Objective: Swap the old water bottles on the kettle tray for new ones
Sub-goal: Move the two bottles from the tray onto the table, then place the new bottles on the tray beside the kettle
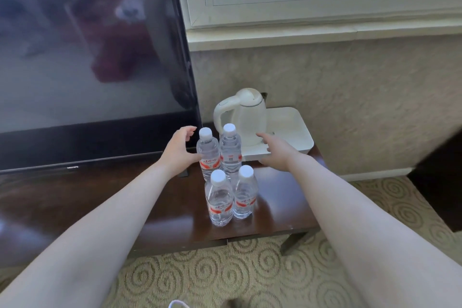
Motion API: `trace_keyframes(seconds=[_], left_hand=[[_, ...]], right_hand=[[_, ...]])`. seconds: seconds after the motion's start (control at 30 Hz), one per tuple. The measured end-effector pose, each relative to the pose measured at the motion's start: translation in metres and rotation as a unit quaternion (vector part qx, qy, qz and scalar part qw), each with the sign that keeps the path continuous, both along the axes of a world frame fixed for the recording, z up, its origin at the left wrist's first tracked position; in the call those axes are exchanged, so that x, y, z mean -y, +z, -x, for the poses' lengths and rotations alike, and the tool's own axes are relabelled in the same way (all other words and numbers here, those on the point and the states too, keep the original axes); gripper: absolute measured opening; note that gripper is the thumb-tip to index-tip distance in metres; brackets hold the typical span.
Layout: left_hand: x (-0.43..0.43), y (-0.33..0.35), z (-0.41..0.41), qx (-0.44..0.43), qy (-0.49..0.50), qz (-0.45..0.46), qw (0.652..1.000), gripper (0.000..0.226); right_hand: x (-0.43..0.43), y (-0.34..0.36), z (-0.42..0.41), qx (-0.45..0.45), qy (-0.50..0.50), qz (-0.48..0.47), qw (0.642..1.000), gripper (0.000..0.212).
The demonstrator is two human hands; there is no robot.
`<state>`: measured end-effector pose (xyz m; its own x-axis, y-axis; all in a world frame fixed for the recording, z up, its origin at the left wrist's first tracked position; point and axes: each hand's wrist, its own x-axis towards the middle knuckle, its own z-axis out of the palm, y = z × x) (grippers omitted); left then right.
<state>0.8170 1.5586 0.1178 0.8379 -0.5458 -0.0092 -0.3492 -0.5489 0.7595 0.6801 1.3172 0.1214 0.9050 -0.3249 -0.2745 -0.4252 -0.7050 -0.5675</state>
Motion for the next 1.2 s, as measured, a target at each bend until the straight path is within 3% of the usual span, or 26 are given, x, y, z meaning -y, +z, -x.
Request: trace_keyframes(seconds=[0.1, 0.23, 0.5, 0.8, 1.07, 1.2], left_hand=[[0.011, 0.000, -0.010, -0.031, -0.055, -0.012, 0.998, 0.078], [0.023, -0.005, -0.012, -0.071, -0.106, 0.015, 0.992, 0.057], [0.020, -0.024, -0.027, -0.085, -0.143, -0.016, 0.986, 0.065], [0.030, -0.014, -0.019, -0.087, -0.150, -0.038, 0.984, 0.066], [0.083, 0.052, -0.006, -0.085, -0.156, -0.027, 0.984, 0.075], [0.127, 0.082, -0.007, -0.069, -0.150, -0.019, 0.986, 0.065]], right_hand=[[-0.009, 0.003, -0.021, 0.026, 0.009, -0.016, 0.999, 0.092], [-0.025, 0.004, -0.043, 0.031, 0.039, -0.060, 0.997, 0.104], [-0.035, -0.008, -0.067, 0.050, 0.032, -0.112, 0.992, 0.057], [-0.007, 0.003, -0.064, 0.035, 0.061, -0.121, 0.990, 0.068], [0.058, 0.070, -0.059, 0.043, 0.127, -0.088, 0.987, 0.060], [0.102, 0.095, -0.053, 0.067, 0.129, -0.116, 0.983, 0.048]])
